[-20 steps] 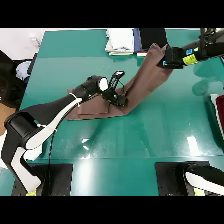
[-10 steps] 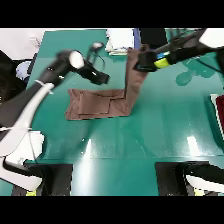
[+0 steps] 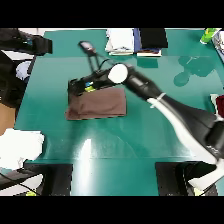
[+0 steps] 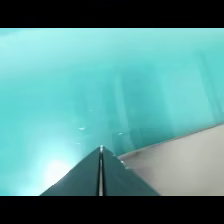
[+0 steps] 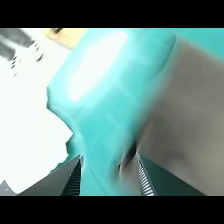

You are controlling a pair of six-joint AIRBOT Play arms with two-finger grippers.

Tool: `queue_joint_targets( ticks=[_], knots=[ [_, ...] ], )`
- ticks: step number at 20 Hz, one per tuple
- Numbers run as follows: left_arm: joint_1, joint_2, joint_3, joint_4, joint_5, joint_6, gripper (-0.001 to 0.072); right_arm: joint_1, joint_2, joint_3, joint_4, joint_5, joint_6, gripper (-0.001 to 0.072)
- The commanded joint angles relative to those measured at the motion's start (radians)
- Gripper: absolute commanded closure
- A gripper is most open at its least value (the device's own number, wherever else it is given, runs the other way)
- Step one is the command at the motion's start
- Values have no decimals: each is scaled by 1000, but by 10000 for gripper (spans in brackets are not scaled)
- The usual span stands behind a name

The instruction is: Fold the shirts.

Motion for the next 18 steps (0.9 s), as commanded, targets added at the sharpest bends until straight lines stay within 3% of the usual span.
queue_joint_targets(
  ticks=[1, 4, 11, 12, 13, 14, 18],
  knots=[
    [22, 56, 1, 35, -32, 2, 685, 34, -114, 135, -3, 54, -44, 303],
    [22, 56, 0, 33, -76, 2, 685, -50, -45, 102, -173, 174, 32, 304],
    [22, 53, 0, -22, -86, 3, 685, -297, 206, -230, -549, 393, 300, 301],
    [19, 53, 0, -32, -79, 3, 685, -327, 219, -266, -536, 400, 300, 258],
    [17, 52, 0, -32, -72, 6, 685, -348, 223, -295, -526, 411, 300, 109],
    [17, 51, 0, -59, -66, 21, 685, -361, 222, -319, -508, 414, 301, 52],
    [17, 47, -3, -84, -66, 30, 685, -372, 164, -356, -438, 411, 418, 54]
  ],
)
